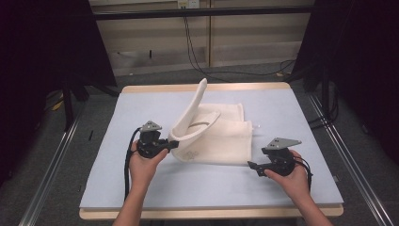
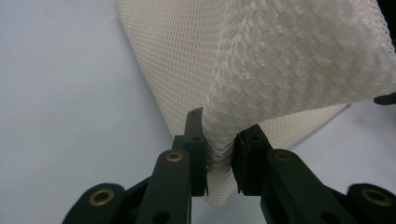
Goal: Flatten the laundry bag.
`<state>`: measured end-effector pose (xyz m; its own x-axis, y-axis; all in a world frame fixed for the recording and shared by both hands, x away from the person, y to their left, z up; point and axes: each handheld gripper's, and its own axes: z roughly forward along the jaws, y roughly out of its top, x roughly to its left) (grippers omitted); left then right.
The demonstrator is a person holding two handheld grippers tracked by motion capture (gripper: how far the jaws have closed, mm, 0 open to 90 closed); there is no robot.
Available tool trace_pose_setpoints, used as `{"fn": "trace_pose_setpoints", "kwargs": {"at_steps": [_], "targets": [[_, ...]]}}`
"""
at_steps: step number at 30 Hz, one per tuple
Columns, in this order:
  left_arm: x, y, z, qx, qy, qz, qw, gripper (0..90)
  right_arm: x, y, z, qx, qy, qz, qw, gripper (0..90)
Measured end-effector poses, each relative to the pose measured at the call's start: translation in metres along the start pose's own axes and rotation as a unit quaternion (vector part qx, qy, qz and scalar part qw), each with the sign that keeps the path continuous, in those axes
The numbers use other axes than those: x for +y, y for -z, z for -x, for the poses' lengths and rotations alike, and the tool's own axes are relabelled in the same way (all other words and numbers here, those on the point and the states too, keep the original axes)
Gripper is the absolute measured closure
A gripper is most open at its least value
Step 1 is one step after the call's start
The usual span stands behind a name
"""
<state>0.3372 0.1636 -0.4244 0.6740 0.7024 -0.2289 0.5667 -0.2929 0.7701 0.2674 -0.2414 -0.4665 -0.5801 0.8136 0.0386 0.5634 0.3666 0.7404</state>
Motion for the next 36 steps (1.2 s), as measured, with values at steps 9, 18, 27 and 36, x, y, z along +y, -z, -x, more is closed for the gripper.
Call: {"fn": "trace_pose_setpoints", "kwargs": {"at_steps": [9,18,27,36], "targets": [[-0.004,0.005,-0.011,0.018,0.019,0.009,0.9996,77.6,0.000,-0.001,-0.001,-0.001,0.000,-0.002,1.0000,20.6],[-0.010,0.011,-0.028,0.038,0.045,0.017,0.9981,77.6,0.000,-0.001,-0.001,0.004,0.002,0.002,1.0000,20.1],[-0.018,0.014,-0.041,0.067,0.066,0.020,0.9953,76.8,0.001,-0.002,-0.001,0.006,0.001,0.003,1.0000,19.7],[-0.024,0.014,-0.048,0.093,0.064,0.001,0.9936,71.8,0.001,-0.002,-0.001,0.008,-0.007,0.004,0.9999,17.9]]}}
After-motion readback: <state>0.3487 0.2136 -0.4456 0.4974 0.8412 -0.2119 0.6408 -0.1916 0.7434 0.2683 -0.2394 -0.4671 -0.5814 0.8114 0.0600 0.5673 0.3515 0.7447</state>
